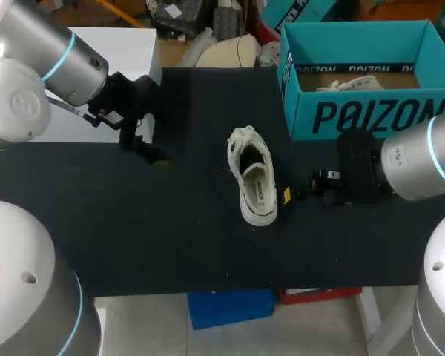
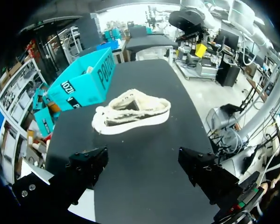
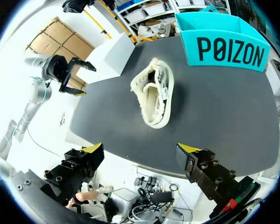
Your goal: Take the shoe out of the shoebox, open the shoe tongue, remove and reinsert the insole, then place the shoe into the shoebox
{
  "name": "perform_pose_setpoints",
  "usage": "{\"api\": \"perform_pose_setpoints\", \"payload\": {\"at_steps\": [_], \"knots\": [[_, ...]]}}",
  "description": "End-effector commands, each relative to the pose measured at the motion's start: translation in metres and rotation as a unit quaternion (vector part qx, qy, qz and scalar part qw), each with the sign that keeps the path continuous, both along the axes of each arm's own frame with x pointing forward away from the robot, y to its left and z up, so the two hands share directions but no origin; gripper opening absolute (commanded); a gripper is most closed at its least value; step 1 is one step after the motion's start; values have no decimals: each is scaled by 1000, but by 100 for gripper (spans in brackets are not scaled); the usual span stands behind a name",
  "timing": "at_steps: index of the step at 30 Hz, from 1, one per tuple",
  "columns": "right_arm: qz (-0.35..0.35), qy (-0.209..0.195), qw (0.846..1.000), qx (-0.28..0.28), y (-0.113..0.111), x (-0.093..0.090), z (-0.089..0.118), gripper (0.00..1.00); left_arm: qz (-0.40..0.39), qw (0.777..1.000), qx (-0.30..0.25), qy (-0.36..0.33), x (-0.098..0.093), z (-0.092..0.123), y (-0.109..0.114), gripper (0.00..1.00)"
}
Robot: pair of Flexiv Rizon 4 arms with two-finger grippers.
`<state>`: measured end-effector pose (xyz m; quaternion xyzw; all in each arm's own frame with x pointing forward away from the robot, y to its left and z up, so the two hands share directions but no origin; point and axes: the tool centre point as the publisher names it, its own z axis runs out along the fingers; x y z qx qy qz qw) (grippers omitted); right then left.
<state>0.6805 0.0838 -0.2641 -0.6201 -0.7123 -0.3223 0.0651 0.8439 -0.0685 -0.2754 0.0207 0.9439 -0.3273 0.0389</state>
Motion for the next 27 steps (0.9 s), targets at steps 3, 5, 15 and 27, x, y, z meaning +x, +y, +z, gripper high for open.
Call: {"api": "perform_pose_setpoints", "payload": {"at_steps": [3, 5, 15, 27], "knots": [[-1, 0, 1000, -1, 2, 0, 0, 100, 38, 999, -2, -12, -9, -4, 2, 100], [-1, 0, 1000, -1, 2, 0, 0, 100, 38, 999, -2, -12, -9, -4, 2, 100], [39, 72, 982, -169, 7, 42, 8, 100, 38, 999, -2, -12, -9, -4, 2, 100], [82, 120, 932, -331, 46, 79, 9, 100, 38, 999, -2, -12, -9, -4, 2, 100]]}}
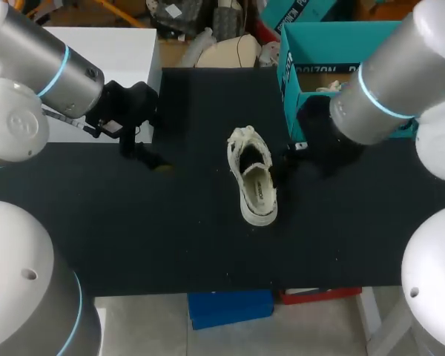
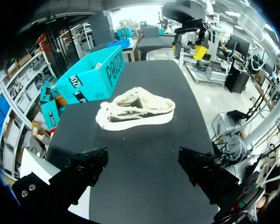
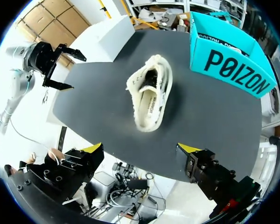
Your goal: Take the shoe out of the shoebox, open the shoe tongue, remove and reinsert the insole, then place the shoe into the shoebox
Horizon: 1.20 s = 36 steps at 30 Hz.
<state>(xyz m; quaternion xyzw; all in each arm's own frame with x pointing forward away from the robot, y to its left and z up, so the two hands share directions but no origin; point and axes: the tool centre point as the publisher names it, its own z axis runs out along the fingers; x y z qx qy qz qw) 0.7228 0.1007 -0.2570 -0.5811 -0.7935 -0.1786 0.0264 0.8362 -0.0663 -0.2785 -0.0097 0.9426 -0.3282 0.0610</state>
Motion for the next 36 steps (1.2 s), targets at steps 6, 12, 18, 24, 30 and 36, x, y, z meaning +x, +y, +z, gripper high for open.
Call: {"api": "perform_pose_setpoints", "payload": {"at_steps": [6, 12, 18, 24, 30, 36], "knots": [[8, 65, 979, -191, 29, 36, 2, 100, 2, 1000, 1, -1, -1, -1, -1, 100], [1, 71, 978, -195, 28, 34, -3, 100, 2, 1000, 1, -1, -1, -1, -1, 100], [-22, 67, 977, -203, 35, 46, -15, 100, 2, 1000, 1, -1, -1, -1, -1, 100], [-29, 46, 978, -201, 41, 61, -20, 100, 2, 1000, 1, -1, -1, -1, -1, 100], [-29, 44, 977, -207, 38, 74, -29, 100, 2, 1000, 1, -1, -1, -1, -1, 100], [-33, 37, 977, -209, 32, 85, -33, 100, 2, 1000, 1, -1, -1, -1, -1, 100]]}}
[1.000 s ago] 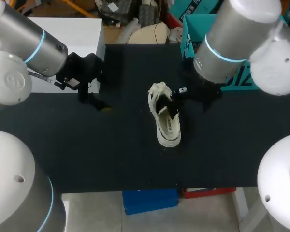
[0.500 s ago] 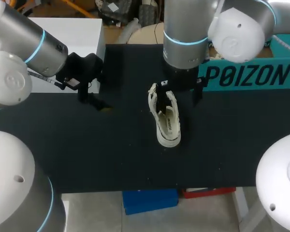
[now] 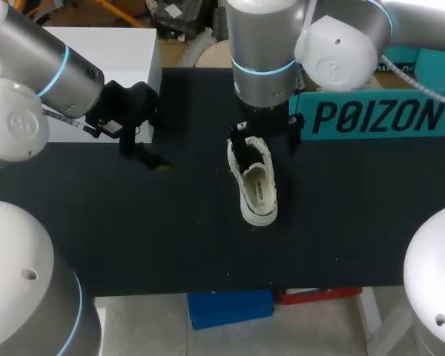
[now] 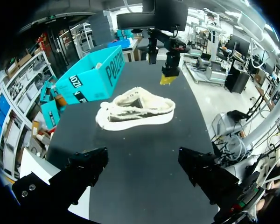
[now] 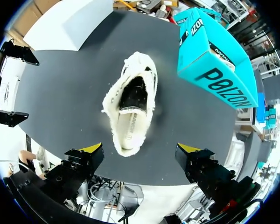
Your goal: Take the shoe out of the shoebox, open the shoe tongue, remove and reinsert the insole, then place the shoe into the shoebox
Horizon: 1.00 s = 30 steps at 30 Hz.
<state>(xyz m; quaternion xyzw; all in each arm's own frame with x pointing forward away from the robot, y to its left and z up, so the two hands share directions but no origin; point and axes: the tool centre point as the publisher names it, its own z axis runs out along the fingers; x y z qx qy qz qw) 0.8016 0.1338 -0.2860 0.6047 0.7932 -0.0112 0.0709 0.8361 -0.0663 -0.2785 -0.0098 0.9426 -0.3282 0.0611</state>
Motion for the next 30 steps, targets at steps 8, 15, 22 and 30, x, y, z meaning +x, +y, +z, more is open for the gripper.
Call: {"api": "perform_pose_setpoints", "payload": {"at_steps": [8, 15, 22, 30], "knots": [[-6, -10, 1000, 3, -7, 22, -18, 100, 2, 1000, 1, -1, -1, -1, -1, 100], [-4, -5, 1000, 5, -10, 30, -35, 100, 2, 1000, 1, -1, -1, -1, -1, 100], [-6, -4, 1000, -1, -16, 39, -42, 100, 2, 1000, 1, -1, -1, -1, -1, 100], [-8, -4, 1000, -7, -23, 49, -46, 100, 2, 1000, 1, -1, -1, -1, -1, 100]]}}
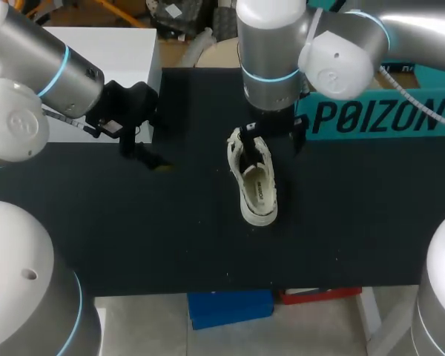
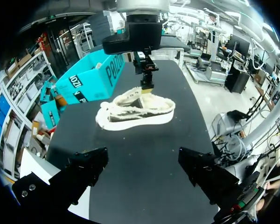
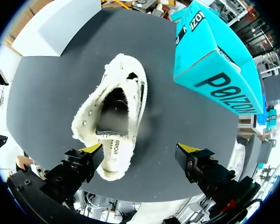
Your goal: Take the shoe out of the shoebox, open the shoe tongue, remove and reinsert the insole, then place the shoe into the shoebox
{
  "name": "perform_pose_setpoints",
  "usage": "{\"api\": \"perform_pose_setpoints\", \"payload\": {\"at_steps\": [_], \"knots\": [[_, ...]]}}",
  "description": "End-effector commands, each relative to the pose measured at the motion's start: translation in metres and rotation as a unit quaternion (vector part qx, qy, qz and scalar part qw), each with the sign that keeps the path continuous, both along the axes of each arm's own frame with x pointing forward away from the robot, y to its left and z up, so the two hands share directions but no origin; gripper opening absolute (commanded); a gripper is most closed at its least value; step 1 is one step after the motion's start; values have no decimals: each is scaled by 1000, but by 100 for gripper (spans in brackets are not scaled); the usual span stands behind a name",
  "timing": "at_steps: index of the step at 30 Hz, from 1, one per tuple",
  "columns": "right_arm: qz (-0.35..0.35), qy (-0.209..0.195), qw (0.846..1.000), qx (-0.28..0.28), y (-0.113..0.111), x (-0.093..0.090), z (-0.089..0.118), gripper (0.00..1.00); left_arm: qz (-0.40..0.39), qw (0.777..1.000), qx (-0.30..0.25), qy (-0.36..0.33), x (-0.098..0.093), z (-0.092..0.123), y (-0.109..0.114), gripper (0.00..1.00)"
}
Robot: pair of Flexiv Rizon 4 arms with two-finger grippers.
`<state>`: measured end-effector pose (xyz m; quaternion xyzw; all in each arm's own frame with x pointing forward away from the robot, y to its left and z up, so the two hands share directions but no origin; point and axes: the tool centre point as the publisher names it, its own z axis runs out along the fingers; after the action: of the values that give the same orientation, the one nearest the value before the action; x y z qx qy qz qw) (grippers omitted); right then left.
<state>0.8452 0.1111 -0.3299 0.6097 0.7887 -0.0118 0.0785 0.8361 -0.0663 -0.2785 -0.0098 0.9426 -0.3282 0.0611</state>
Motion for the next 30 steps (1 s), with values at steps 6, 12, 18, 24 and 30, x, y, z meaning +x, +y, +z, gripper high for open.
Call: {"api": "perform_pose_setpoints", "payload": {"at_steps": [6, 12, 18, 24, 30], "knots": [[-4, 0, 1000, -6, -5, 11, -3, 100, 2, 1000, 1, -1, -1, -1, -1, 100], [-2, 3, 1000, -9, -8, 12, -8, 100, 2, 1000, 1, -1, -1, -1, -1, 100], [-3, 5, 1000, -6, -11, 13, -18, 94, 2, 1000, 1, -1, -1, -1, -1, 100], [-9, 4, 1000, 1, -13, 15, -27, 75, 2, 1000, 1, -1, -1, -1, -1, 100], [-7, 11, 1000, 11, -8, 18, -45, 68, 2, 1000, 1, -1, -1, -1, -1, 100]]}}
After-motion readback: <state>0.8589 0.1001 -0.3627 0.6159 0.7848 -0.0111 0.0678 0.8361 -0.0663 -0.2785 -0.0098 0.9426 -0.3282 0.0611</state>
